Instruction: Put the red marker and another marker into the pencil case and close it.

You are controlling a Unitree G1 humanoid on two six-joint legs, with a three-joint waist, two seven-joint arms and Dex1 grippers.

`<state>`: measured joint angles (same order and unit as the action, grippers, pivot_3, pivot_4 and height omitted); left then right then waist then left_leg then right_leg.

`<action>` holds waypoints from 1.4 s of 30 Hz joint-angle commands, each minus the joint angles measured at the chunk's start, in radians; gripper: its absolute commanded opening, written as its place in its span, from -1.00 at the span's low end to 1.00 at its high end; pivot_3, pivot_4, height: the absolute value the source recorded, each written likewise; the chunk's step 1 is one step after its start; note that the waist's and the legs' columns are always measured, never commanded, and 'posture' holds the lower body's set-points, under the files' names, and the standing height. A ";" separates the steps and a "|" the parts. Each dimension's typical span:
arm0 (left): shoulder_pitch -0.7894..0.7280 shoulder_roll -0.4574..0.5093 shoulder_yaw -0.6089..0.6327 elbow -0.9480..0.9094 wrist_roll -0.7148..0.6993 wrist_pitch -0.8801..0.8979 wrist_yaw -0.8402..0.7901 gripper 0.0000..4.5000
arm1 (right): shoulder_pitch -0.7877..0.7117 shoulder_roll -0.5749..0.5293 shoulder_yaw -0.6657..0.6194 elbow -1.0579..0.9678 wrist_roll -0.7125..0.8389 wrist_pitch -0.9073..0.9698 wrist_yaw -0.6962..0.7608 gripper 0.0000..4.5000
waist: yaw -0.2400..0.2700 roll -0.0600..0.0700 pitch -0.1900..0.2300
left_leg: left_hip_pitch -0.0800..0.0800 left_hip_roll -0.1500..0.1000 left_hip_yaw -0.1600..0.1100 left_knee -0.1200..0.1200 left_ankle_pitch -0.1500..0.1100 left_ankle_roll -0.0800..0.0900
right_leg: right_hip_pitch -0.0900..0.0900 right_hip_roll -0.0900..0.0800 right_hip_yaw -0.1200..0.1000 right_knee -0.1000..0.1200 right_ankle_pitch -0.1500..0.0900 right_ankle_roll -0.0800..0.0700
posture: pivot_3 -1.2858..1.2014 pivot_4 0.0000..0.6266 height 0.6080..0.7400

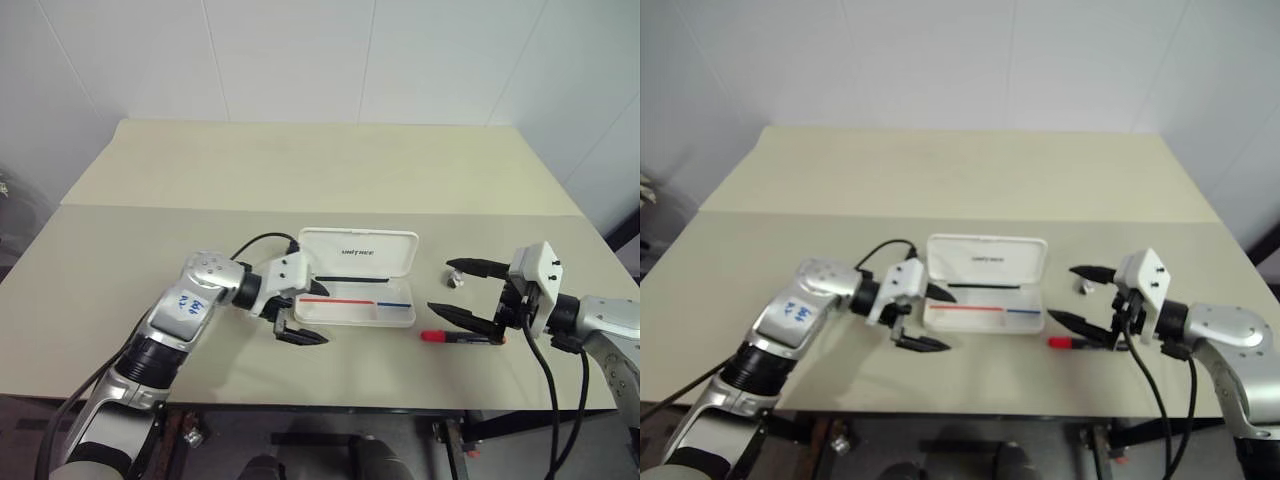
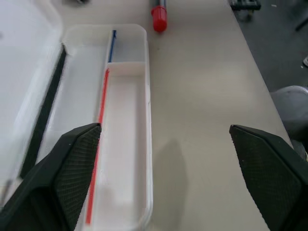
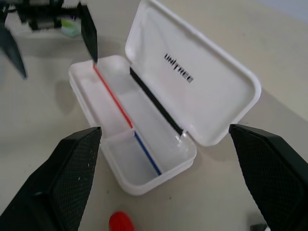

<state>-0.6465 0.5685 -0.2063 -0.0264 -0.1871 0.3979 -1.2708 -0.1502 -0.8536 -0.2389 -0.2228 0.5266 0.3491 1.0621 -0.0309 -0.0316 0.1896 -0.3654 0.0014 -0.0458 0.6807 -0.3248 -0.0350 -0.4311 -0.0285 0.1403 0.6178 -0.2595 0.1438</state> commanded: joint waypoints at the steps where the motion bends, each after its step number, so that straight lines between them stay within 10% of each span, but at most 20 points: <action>1: 0.012 0.039 0.098 0.003 -0.074 -0.096 -0.032 0.98 | -0.016 -0.053 0.002 0.041 -0.027 -0.048 0.075 1.00 | 0.000 0.000 0.000 | 0.000 0.000 0.000 0.000 0.000 0.000 | 0.000 0.000 0.000 0.000 0.000 0.000 | 0.03 -0.52 1.00; 26: 0.076 0.301 0.264 0.230 -0.234 -0.313 -0.275 0.98 | -0.245 -0.077 0.276 0.631 -0.265 -0.356 0.444 1.00 | -0.026 0.001 0.001 | 0.003 0.001 0.001 -0.001 0.000 0.000 | 0.002 -0.002 -0.001 -0.001 0.000 0.000 | 0.03 -0.52 1.00; 38: 0.075 0.307 0.262 0.229 -0.240 -0.324 -0.263 1.00 | -0.296 -0.024 0.277 0.716 -0.286 -0.426 0.462 -0.71 | -0.029 0.001 0.001 | 0.005 0.001 0.002 -0.001 0.000 0.000 | 0.002 -0.002 -0.001 0.001 0.000 -0.001 | 0.03 -0.52 1.00; 42: 0.077 0.301 0.257 0.231 -0.237 -0.329 -0.262 1.00 | -0.289 -0.031 0.257 0.688 -0.278 -0.420 0.440 -0.74 | -0.030 0.001 0.001 | 0.005 0.001 0.002 -0.001 0.000 0.000 | 0.003 -0.002 -0.001 0.001 0.000 -0.001 | 0.03 -0.52 1.00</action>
<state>-0.5658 0.8553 0.0272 0.2112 -0.4064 0.0843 -1.5005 -0.4415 -0.8792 0.0483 0.5088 0.2264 -0.0660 1.4987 -0.0605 -0.0308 0.1906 -0.3601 0.0021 -0.0436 0.6799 -0.3253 -0.0346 -0.4284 -0.0303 0.1395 0.6190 -0.2598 0.1432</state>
